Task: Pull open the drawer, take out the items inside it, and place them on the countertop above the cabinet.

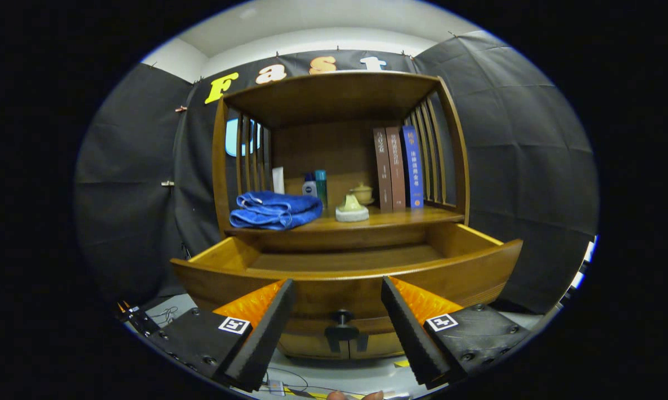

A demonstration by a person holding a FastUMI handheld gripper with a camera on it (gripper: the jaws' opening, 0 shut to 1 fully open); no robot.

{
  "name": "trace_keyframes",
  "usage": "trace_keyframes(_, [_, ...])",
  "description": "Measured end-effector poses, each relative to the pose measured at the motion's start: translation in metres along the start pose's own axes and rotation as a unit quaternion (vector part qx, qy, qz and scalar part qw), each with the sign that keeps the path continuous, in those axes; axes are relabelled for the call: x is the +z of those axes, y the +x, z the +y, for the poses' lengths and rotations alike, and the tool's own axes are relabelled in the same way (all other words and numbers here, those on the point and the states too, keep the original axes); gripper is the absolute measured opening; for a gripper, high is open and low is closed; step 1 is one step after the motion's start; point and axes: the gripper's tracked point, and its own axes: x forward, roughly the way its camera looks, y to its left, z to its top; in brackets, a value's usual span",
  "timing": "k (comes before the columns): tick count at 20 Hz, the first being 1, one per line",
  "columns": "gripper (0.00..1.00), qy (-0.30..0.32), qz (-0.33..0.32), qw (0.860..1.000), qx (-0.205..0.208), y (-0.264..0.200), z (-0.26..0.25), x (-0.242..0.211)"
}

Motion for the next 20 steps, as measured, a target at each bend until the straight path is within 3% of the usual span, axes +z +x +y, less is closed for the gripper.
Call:
trace_keyframes(4, [0.99, -0.023, 0.004, 1.0, 0.004, 0.017, 0.004, -0.009])
trace_keyframes(9, [0.98, -0.053, -0.006, 0.998, -0.02, 0.022, 0.002, -0.012])
trace_keyframes(20, [0.99, -0.041, -0.007, 0.999, -0.028, 0.051, 0.003, 0.002])
